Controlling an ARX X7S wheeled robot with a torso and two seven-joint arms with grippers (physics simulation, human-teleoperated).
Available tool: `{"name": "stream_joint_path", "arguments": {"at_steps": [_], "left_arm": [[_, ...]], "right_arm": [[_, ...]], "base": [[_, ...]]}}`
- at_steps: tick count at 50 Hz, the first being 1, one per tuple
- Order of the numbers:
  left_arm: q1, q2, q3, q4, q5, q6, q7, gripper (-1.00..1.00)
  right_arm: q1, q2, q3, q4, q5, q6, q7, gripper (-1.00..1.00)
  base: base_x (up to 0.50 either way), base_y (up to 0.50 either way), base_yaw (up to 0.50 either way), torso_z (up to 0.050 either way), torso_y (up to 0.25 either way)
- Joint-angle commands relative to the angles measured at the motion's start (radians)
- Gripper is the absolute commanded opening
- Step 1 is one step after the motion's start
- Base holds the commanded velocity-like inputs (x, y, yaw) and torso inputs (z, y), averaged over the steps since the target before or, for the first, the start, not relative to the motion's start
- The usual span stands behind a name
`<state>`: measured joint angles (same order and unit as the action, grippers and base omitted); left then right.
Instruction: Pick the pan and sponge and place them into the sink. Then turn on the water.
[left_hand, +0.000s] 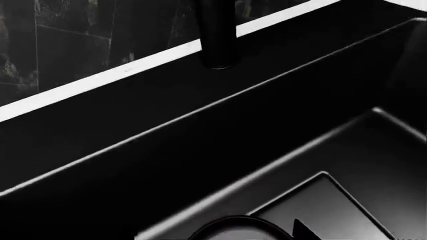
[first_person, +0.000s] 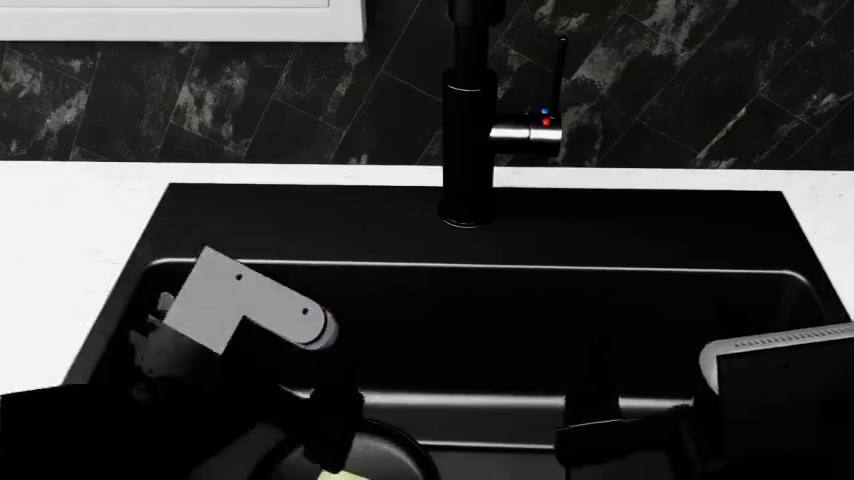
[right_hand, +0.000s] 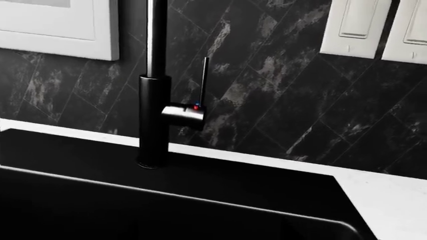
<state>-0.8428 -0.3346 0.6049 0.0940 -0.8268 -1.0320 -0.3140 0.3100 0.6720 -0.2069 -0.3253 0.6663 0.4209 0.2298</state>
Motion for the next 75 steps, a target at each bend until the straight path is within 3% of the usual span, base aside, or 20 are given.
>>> {"name": "stream_joint_path", "arguments": {"at_steps": [1,12,21,40,53,67,75], "left_arm": [[-0.018,-0.033,-0.105,0.145,-0.028,0.003,-0.110,1.00],[0.004,-0.026,-0.165,0.143,0.062,0.168,-0.154,1.00],[0.072,-0.021,-0.284,0.138,-0.013,0.218,-0.181,1.00],[0.085,-0.051,-0.223,0.108,0.135,0.310,-0.190,1.00],[0.102,-0.061,-0.250,0.212,0.069,0.256,-0.233,1.00],[0.062,-0.063,-0.258,0.121,0.097,0.291,-0.209,1.00],[0.073,-0.071,-0.241,0.134,0.100,0.285,-0.206,1.00]], "right_arm": [[0.029,-0.009,0.014,-0.005,0.021,0.012,0.015,1.00],[0.051,-0.037,0.078,-0.004,0.100,0.013,0.046,1.00],[0.066,-0.037,0.082,-0.006,0.089,0.001,0.049,1.00],[0.066,-0.020,0.063,-0.004,0.052,0.002,0.052,1.00],[0.053,-0.008,0.084,-0.036,0.061,0.004,0.075,1.00],[0.212,-0.097,-0.013,0.140,0.001,-0.012,0.004,1.00],[0.386,-0.163,-0.088,0.319,-0.038,-0.002,-0.085,1.00]], "base": [[0.00,0.00,0.00,0.000,0.000],[0.00,0.00,0.00,0.000,0.000],[0.00,0.00,0.00,0.000,0.000],[0.00,0.00,0.00,0.000,0.000],[0.00,0.00,0.00,0.000,0.000],[0.00,0.00,0.00,0.000,0.000],[0.00,0.00,0.00,0.000,0.000]]}}
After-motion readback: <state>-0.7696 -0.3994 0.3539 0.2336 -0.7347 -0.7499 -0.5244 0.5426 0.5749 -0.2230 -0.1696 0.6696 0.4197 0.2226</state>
